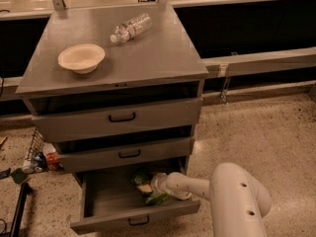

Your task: Pick green rice chip bag from bottom drawer and place on counter

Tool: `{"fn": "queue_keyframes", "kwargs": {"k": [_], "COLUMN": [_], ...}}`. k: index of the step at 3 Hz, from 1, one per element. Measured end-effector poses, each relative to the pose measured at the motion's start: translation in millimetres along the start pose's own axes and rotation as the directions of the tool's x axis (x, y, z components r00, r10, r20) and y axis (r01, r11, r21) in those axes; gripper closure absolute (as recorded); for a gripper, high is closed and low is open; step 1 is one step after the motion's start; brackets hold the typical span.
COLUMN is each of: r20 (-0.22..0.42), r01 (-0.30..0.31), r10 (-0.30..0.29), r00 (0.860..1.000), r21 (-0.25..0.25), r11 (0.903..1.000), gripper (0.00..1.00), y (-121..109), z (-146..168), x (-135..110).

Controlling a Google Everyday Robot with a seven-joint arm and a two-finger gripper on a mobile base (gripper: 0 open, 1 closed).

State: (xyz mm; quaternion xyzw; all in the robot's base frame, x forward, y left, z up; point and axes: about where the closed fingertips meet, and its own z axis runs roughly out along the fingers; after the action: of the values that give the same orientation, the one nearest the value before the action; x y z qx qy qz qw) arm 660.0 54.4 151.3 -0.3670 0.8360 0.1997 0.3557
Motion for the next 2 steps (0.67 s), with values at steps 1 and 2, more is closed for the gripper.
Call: {"fn": "queue_keyframes", "kwargs": {"k": [1, 2], "r20": [0.035, 0.084], "r01": [0.005, 0.01], "r10": [-0.004, -0.008], "r00": [0.999, 0.996], "r21": [-0.022, -0.028], "r11": [0.9997, 0.9996], "gripper": [0.69, 0.99], "y": [5, 3], "z": [-10, -58], "x": [-6, -28]}}
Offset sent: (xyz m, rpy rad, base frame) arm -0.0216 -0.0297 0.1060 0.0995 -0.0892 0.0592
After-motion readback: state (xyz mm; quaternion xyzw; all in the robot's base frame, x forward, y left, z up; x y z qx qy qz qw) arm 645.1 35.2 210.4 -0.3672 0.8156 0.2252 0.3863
